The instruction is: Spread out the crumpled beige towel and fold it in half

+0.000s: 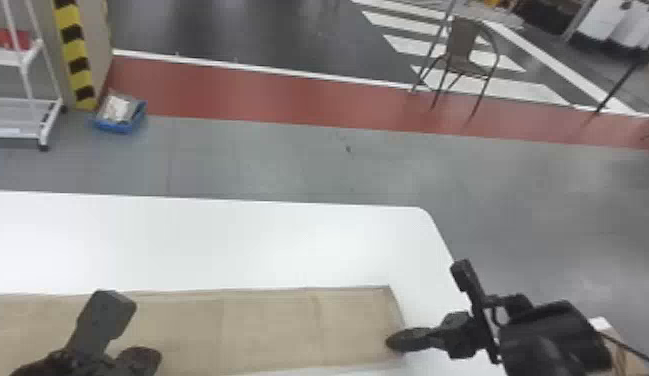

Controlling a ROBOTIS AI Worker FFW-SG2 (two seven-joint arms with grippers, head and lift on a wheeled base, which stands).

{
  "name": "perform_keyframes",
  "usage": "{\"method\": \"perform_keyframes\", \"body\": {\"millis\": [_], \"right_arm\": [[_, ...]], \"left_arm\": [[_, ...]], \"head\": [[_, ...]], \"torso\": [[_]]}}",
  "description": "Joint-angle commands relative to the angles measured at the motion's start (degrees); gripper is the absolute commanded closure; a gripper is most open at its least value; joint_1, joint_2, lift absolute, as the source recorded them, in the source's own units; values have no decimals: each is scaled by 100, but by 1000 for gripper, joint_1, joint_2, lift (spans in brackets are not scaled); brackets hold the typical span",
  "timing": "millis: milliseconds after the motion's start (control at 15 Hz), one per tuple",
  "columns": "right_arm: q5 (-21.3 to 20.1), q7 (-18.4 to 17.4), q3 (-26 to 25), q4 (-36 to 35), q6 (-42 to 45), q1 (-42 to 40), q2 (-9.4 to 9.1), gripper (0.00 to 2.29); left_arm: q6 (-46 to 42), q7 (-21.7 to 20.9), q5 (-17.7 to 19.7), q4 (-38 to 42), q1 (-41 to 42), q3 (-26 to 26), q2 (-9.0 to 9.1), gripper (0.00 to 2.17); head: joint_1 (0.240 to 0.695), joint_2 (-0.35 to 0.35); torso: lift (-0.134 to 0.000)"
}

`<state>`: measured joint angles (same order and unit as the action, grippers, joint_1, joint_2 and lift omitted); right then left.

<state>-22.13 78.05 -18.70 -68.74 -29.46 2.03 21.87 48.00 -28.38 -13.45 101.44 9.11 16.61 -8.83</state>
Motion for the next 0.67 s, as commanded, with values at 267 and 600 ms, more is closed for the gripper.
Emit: {"method": "perform_keyframes", "body": {"millis": [267,600], "right_arm": [[-116,28,-73,291,313,8,309,1480],[-81,28,-433,203,366,26,318,1480]], "left_arm": [[12,17,-53,-151,-85,36,5,1328],[135,-10,-26,-63,-76,27,5,1328]], "head": [[695,-350],[695,-350]], "torso": [[0],[0]]}}
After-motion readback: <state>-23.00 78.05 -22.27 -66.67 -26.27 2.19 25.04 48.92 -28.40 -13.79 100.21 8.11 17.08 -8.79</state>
